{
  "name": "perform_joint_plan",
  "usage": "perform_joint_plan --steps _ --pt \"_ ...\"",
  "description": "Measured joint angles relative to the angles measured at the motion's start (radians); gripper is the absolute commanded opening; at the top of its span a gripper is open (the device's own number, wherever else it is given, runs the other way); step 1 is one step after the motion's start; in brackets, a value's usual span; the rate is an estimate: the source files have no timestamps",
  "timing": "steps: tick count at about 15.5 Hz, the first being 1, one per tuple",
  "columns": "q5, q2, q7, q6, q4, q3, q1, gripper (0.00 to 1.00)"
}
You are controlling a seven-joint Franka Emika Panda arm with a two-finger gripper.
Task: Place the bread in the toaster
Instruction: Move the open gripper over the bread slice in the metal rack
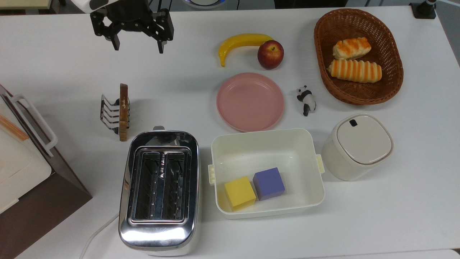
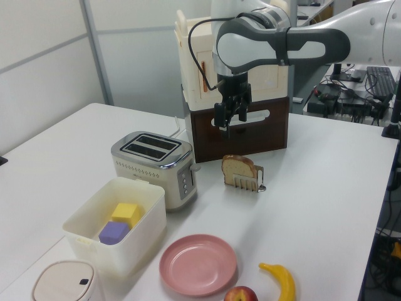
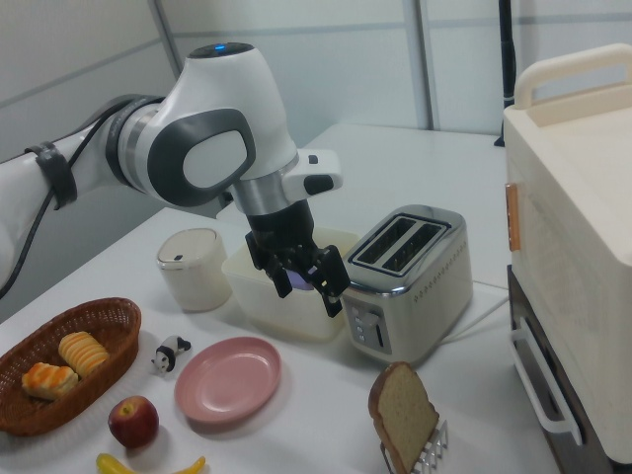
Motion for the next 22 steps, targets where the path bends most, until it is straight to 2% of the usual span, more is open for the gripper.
perform_joint_plan --steps 17,22 --pt "-0.001 0.003 -0.002 0.000 0.000 -0.008 -0.009 1.00" --pt "-0.026 0.026 -0.068 -0.002 -0.003 -0.014 -0.030 1.00"
